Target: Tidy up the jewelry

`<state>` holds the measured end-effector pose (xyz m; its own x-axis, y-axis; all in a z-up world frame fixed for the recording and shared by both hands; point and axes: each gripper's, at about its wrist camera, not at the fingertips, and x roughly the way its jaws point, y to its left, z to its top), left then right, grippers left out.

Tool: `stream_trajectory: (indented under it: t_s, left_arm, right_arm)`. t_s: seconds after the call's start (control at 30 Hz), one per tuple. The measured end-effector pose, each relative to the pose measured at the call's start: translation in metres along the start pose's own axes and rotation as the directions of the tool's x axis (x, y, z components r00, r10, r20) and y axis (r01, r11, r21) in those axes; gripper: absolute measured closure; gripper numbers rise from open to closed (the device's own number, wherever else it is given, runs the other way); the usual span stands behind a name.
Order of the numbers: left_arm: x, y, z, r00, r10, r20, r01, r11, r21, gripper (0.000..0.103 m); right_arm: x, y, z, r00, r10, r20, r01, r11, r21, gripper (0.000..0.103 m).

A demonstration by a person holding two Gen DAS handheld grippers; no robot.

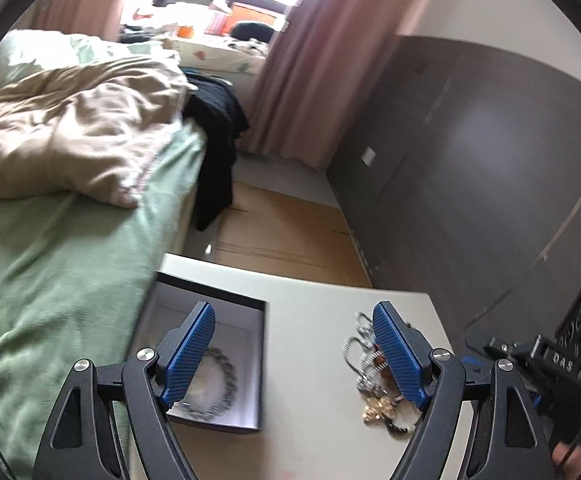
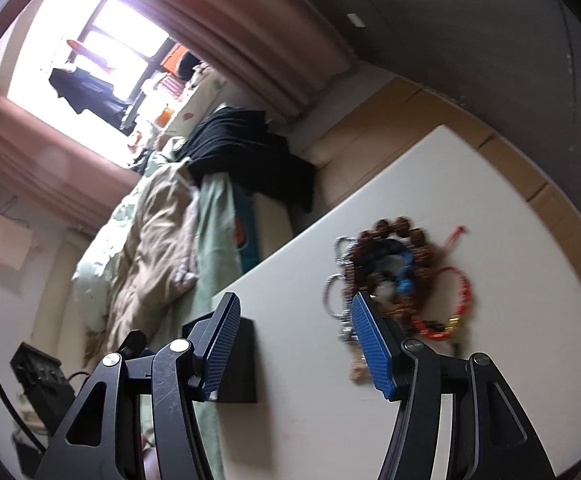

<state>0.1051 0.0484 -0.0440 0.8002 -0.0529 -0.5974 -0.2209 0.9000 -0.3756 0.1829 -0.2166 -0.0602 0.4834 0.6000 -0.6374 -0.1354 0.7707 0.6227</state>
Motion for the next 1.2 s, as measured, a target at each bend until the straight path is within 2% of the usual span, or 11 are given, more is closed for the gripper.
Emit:
stream_trajectory:
  t_s: [0.2, 0.3, 0.57, 0.67, 0.9, 1.0, 1.07, 1.2]
  left_arm:
    - [0.014, -0.027, -0.013, 0.999, -0.031, -0.039, 0.034, 0.997, 0.076, 0.022]
    - [0.023, -0.039, -0.021, 0.997, -0.040, -0.068, 0.047, 0.993, 0.113, 0.025]
    - [0.050, -0.066, -0.042, 0.988, -0.046, -0.146, 0.073, 0.981, 0.181, 0.030]
    - [0.058, -0.072, -0.048, 0.983, -0.060, -0.175, 0.091, 0.980, 0.175, 0.030]
    - [0.075, -0.097, -0.062, 0.974, -0.082, -0.211, 0.131, 0.965, 0.228, 0.031]
    - [0.083, -0.107, -0.071, 0.967, -0.084, -0.241, 0.146, 0.958, 0.249, 0.041]
    - [0.089, -0.113, -0.075, 0.963, -0.089, -0.256, 0.158, 0.952, 0.262, 0.053]
    - [0.101, -0.122, -0.083, 0.950, -0.106, -0.295, 0.187, 0.947, 0.261, 0.066]
  right_arm:
    - [-0.007, -0.021, 0.004, 0.998, -0.053, -0.015, 0.054, 0.998, 0.026, 0.044]
    - [-0.013, -0.032, 0.006, 0.997, -0.071, -0.016, 0.072, 0.996, 0.046, 0.044]
    - [-0.027, -0.057, 0.015, 0.996, -0.086, -0.018, 0.087, 0.991, 0.106, 0.044]
    - [-0.029, -0.065, 0.016, 0.996, -0.091, -0.024, 0.093, 0.988, 0.123, 0.044]
    - [-0.035, -0.074, 0.019, 0.996, -0.088, -0.027, 0.091, 0.986, 0.140, 0.044]
    - [-0.036, -0.077, 0.019, 0.995, -0.090, -0.032, 0.094, 0.985, 0.145, 0.044]
    - [-0.036, -0.079, 0.019, 0.995, -0.089, -0.035, 0.093, 0.984, 0.151, 0.044]
    - [-0.036, -0.082, 0.020, 0.996, -0.085, -0.036, 0.089, 0.982, 0.165, 0.044]
